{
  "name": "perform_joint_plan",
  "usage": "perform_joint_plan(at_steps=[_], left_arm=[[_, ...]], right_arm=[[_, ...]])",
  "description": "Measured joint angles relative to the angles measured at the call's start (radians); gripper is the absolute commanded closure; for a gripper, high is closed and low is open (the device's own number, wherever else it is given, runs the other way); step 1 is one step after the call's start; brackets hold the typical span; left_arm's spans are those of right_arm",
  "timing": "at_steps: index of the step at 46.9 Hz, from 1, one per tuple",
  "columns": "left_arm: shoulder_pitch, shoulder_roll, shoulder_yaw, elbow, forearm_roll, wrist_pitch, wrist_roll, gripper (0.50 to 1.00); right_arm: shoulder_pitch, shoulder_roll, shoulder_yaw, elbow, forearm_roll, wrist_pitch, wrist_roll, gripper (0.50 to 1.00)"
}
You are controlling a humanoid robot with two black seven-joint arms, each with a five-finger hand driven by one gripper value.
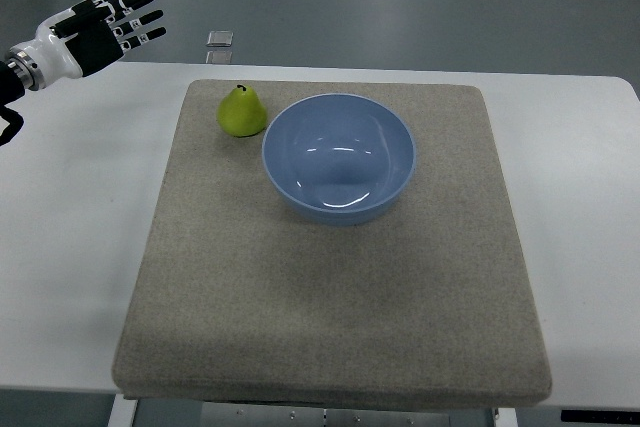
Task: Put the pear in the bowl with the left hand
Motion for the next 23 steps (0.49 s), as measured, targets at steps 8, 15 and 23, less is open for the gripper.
perform_joint_plan(at_steps=[8, 15, 23], left_arm=[[0.003, 0.0, 0.0, 0.0, 0.0, 0.0, -0.002, 0.501], [-0.001, 0.0, 0.0, 0.001, 0.0, 0.0, -0.003, 0.501], [0.003, 0.001, 0.0, 0.007, 0.0, 0.0, -0.003, 0.504]], right_arm=[[0.0, 0.0, 0.0, 0.0, 0.0, 0.0, 0.0, 0.574], [0.0, 0.0, 0.0, 0.0, 0.0, 0.0, 0.0, 0.574], [0.0, 0.0, 0.0, 0.0, 0.0, 0.0, 0.0, 0.574]])
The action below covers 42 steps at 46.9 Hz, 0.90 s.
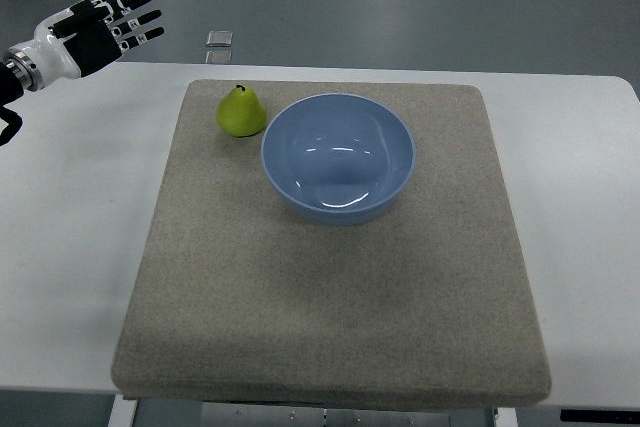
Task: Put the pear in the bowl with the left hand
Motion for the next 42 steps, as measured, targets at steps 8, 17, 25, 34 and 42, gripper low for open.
perform_joint_plan(at_steps=[8, 17, 25, 34, 42], left_arm=[[-0.003, 0.001, 0.001, 0.006, 0.0, 0.0, 0.0, 0.504], [-0.005, 0.002, 0.003, 0.021, 0.042, 0.0, -0.003, 0.504], [-0.036, 0.003, -0.006, 0.044, 0.242, 0.0, -0.026, 0.504], [-0.063, 0.002, -0.011, 0.044, 0.482, 0.0, -0.099, 0.504], [-0.096, 0.001, -0.013, 0.037, 0.705, 0.0, -0.183, 0.504]], right_arm=[[0.0, 0.0, 0.0, 0.0, 0.0, 0.0, 0.0, 0.574], [0.0, 0.0, 0.0, 0.0, 0.0, 0.0, 0.0, 0.574], [0.0, 0.0, 0.0, 0.0, 0.0, 0.0, -0.001, 0.574], [0.0, 0.0, 0.0, 0.0, 0.0, 0.0, 0.0, 0.574], [0.0, 0.0, 0.0, 0.0, 0.0, 0.0, 0.0, 0.574]])
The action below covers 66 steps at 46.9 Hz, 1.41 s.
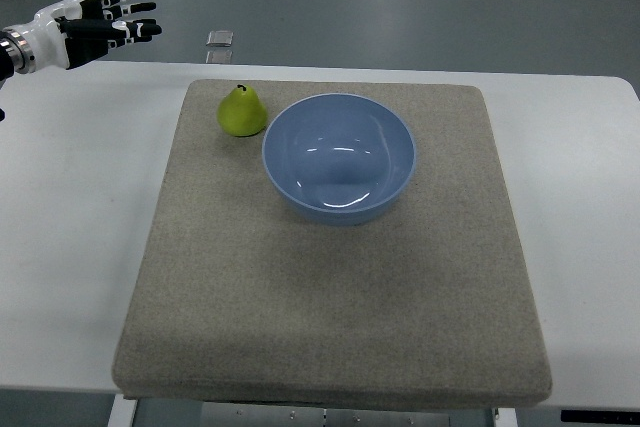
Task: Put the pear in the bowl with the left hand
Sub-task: 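Move the left hand down beside the green pear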
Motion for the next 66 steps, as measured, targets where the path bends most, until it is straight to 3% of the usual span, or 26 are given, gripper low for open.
perform_joint_plan(at_steps=[25, 43, 53, 66], left_arm=[[-0.054, -0.016, -0.001, -0.09, 0.698, 0.0, -0.239, 0.504], [-0.069, -0.122, 0.027, -0.1, 0.984, 0.075, -0.253, 0.506], [-0.071, -0.164, 0.103, -0.1, 1.076, 0.21, -0.254, 0.506], [-0.072, -0.183, 0.146, -0.1, 1.121, 0.22, -0.254, 0.504]], right_arm=[[0.0, 0.0, 0.0, 0.0, 0.0, 0.0, 0.0, 0.574], [0.0, 0.0, 0.0, 0.0, 0.0, 0.0, 0.0, 0.574], [0.0, 0.0, 0.0, 0.0, 0.0, 0.0, 0.0, 0.574], [0.0, 0.0, 0.0, 0.0, 0.0, 0.0, 0.0, 0.574]])
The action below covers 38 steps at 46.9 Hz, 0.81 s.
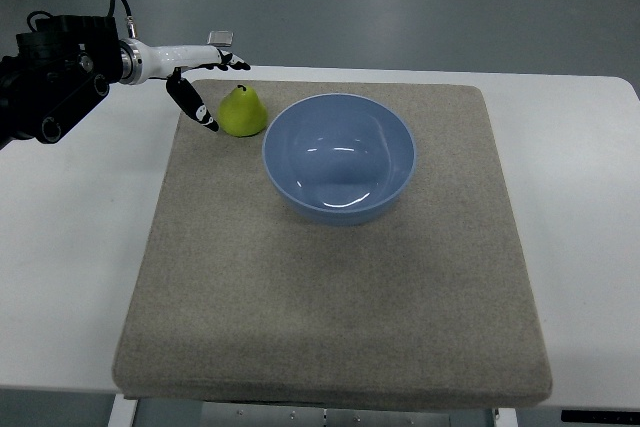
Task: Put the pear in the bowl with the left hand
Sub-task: 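Move the left hand down beside the green pear, then close the left hand fingers around the green pear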
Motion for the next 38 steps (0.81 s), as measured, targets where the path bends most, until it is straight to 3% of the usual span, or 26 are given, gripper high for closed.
perform_joint_plan(at_steps=[38], left_arm=[[0.018, -0.033, 0.013, 0.002, 0.003, 0.031, 0.001, 0.506]], right_arm=[[0.0, 0.0, 0.0, 0.0, 0.0, 0.0, -0.001, 0.574]])
